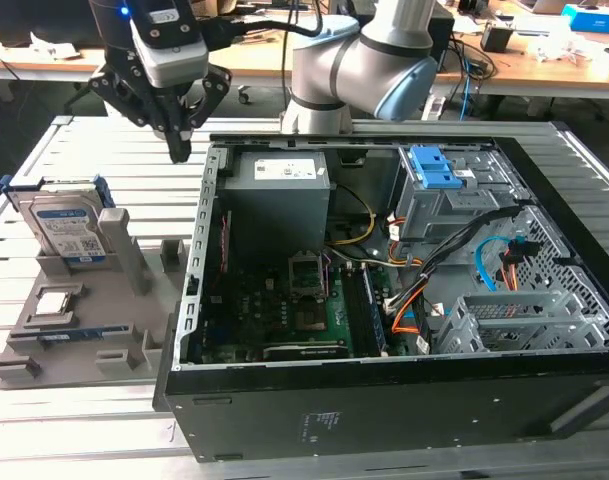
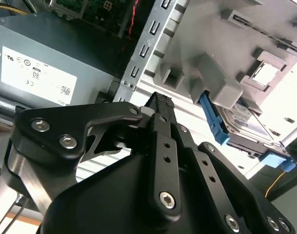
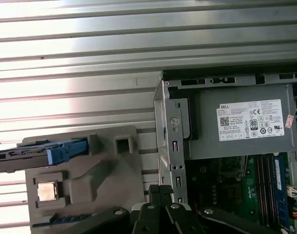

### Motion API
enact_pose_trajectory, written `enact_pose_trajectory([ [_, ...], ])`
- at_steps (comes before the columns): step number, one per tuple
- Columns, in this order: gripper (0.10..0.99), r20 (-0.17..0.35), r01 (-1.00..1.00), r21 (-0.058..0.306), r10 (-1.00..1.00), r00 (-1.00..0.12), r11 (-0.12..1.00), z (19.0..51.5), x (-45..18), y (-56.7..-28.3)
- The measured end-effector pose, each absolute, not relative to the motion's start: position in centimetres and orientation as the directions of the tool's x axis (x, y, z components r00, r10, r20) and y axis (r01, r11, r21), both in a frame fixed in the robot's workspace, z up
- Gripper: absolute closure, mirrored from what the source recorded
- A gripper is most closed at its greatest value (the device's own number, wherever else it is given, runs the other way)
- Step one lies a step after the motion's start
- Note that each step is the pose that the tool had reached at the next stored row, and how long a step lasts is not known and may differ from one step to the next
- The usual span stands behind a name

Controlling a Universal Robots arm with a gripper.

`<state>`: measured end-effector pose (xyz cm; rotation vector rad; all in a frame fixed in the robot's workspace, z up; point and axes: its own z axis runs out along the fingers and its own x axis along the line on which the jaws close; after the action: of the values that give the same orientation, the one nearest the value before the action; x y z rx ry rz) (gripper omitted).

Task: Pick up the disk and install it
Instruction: 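Reach for the disk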

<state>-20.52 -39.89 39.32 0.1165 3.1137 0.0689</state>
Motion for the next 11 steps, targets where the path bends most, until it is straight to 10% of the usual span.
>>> enact_pose_trajectory([
  [11,0.98,-0.023,0.074,0.045,0.075,-0.997,0.996,39.3,-23.3,-39.9],
])
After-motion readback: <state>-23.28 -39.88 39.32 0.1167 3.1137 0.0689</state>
